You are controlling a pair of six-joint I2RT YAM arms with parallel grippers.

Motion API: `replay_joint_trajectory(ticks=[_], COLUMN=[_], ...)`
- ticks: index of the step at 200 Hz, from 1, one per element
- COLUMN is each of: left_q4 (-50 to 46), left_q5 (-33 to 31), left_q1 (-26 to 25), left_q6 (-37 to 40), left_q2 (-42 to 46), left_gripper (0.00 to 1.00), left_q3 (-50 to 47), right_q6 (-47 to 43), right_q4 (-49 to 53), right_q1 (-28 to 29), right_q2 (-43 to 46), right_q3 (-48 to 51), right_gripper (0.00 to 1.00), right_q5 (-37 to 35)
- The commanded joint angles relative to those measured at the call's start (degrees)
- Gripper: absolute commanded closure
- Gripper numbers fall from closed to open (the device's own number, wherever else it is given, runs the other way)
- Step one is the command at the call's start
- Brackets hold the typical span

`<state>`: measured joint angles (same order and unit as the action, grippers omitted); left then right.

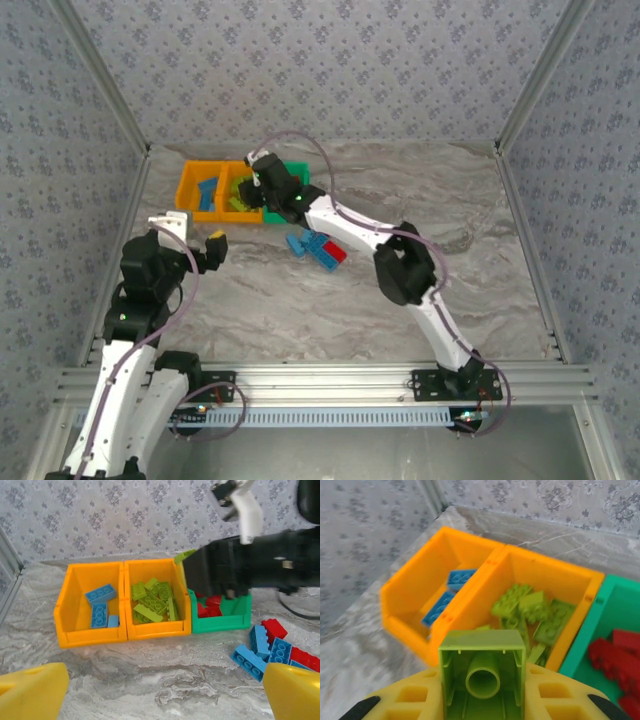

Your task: Sort the legos into containers by color

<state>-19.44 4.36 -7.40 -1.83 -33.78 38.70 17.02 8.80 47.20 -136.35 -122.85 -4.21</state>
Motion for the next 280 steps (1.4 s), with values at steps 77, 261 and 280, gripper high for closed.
replay_joint_trajectory(ticks=[77, 261, 280], left_q4=[1.69, -8.54, -9.25], left_q5=[-2.36, 20.67, 19.1], left_q1=[0.98, -9.15, -9.3], left_q6=[-0.82, 12.23, 12.61], left_q2=[0.83, -12.41, -12.3], left_gripper=[0.01, 0.01, 0.01], left_q3=[-0.56, 4.72, 4.81], right_q6=[-5.48, -2.37, -1.12], right_q4=[9.98, 15.87, 17.73], right_q1=[-4.73, 1.93, 1.97], right_q2=[-18.5, 41.45, 37.75], right_q3=[-31.85, 56.94, 55.07], right_gripper=[0.37, 0.35, 0.36], right_q5=[5.69, -7.8, -8.5])
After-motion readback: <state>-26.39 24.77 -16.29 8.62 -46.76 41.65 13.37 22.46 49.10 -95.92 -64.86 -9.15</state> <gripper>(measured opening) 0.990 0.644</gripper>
